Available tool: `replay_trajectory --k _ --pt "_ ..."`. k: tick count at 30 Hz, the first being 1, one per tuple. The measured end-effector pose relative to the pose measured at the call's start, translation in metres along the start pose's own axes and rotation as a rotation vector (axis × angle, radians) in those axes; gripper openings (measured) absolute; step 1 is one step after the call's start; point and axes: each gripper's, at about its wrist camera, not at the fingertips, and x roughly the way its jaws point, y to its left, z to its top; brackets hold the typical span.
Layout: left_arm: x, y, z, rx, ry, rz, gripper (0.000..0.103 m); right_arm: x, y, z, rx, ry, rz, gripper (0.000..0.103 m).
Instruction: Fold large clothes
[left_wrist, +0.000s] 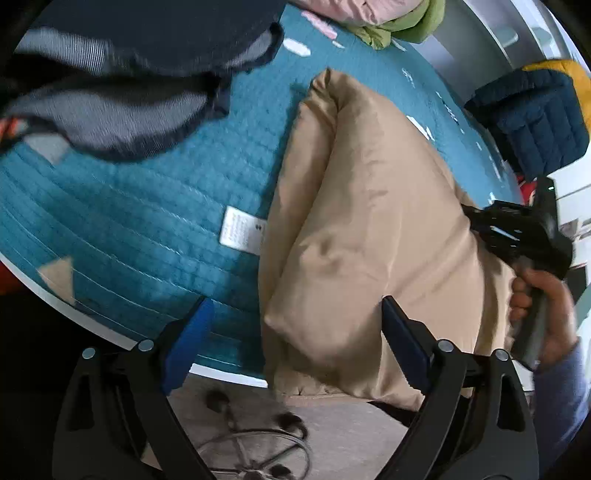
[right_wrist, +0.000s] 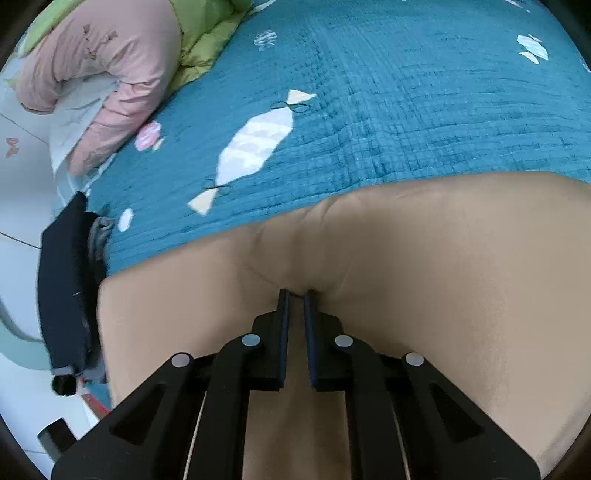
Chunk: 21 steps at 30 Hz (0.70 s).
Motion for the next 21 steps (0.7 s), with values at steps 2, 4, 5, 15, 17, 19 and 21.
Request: replay_trajectory --k 2,4,5,15,17,19,21 --pt "0.001 0.0 -0.001 0.008 -0.002 0.005 0.091 0.002 -0.003 0.002 0.02 0.006 0.015 0.006" --pt "0.003 -0.003 0.0 0.023 -0.003 0.017 0.091 -0.007 -0.008 -0.002 0.035 0.019 0.042 0.006" --pt "0.004 -0.003 0.0 0.024 -0.003 0.018 0.091 -0.013 -0.008 -0.007 0.033 0.025 0.05 0.006" --pt "0.006 -0.005 0.0 0.016 -0.01 0.018 0.093 -0.037 -0.016 -0.097 0.01 0.085 0.067 0.004" --pt "0.005 -0.005 -0.002 0.015 -0.009 0.01 0.093 -0.03 -0.018 -0.096 0.003 0.048 0.066 0.002" --pt "0.006 -0.007 -0.002 0.018 -0.01 0.004 0.093 -0.029 -0.017 -0.094 -0.005 0.036 0.057 0.002" --pt "0.005 -0.007 -0.003 0.016 -0.01 0.003 0.093 -0.035 -0.017 -0.095 -0.012 0.03 0.06 0.002"
